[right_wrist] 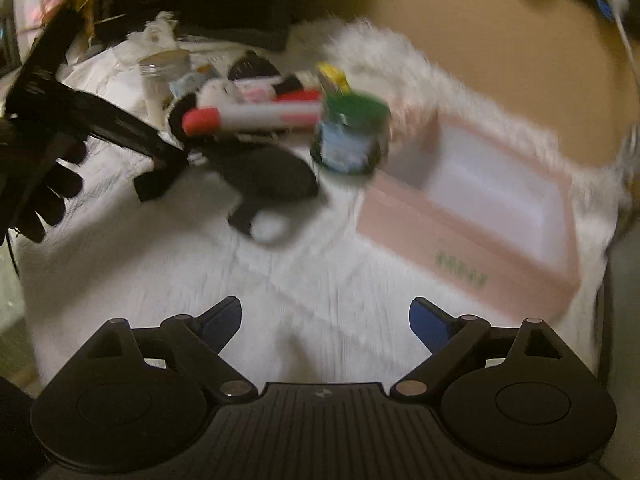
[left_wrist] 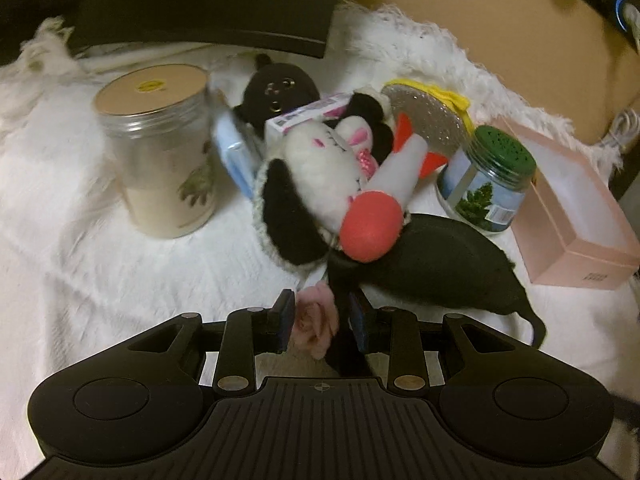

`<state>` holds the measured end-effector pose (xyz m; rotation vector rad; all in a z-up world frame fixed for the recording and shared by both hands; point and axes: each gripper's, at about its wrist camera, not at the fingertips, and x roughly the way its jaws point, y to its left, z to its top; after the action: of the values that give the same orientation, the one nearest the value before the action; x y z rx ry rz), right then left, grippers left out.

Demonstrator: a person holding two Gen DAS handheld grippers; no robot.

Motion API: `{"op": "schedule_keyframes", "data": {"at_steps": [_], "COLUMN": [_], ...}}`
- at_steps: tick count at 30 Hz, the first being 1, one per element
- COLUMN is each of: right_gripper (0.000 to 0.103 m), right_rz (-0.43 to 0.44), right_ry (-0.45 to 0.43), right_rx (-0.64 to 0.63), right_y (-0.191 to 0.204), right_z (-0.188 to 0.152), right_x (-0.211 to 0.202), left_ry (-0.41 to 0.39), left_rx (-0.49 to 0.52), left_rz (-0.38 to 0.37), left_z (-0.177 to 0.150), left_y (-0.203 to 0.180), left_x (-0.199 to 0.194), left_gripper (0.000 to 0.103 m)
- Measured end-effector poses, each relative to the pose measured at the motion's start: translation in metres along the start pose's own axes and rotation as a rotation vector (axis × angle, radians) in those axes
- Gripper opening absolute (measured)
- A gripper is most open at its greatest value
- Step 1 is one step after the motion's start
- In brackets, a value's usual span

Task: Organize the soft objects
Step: 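Grasp the black eye mask with the right tool and lift it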

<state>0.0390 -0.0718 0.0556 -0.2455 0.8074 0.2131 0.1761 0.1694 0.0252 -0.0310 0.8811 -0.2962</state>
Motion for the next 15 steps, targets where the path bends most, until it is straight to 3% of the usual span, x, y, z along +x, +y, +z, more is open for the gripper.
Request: {"op": "schedule_keyframes", "data": {"at_steps": [3,4,7,10,11,14,15], "right_gripper": [0.084,0.075,0.051,0.046,0.034,0.015,0.014], "right_rz": [-0.075,-0.094,-0.096,-0.118,-0.132,-0.165,-0.167], "right_ry": [-0.051,-0.055,-0.021,-0.012,-0.013,0.044,0.058], "right_rx": [-0.096,-0.134,-0.215,-0.278,-0.299,-0.343,-0.336], "right_y": [0.025,0.034,0.056,0.077,0.084,0.096,0.097], "right_z": [0.018,0.025,0.044,0.059,0.063,0.080,0.086], "right_x": [0.009,0.016,0.047,0.077,0.086,0.105,0.105], "left_ry": [-0.016,-0.017,-0.030,-0.022,-0.017,0.005,0.008], "left_rx": [0.054,0.075,0.139,0.169,0.182,0.213,0.223], "left_rz": [0.000,-0.001,-0.031,-0.091,-0.107,-0.147,-0.163], "left_z": [-0.003,-0.003,-0.009,-0.015,-0.016,-0.015,-0.015], "left_y": [-0.004,-0.003,0.002,0.017,0.020,0.030,0.034], "left_x": [0.007,0.009,0.004,-0.004,-0.007,-0.013,-0.016], "left_gripper": [0.034,0.033,0.031,0.030,0.029,0.028,0.028]}}
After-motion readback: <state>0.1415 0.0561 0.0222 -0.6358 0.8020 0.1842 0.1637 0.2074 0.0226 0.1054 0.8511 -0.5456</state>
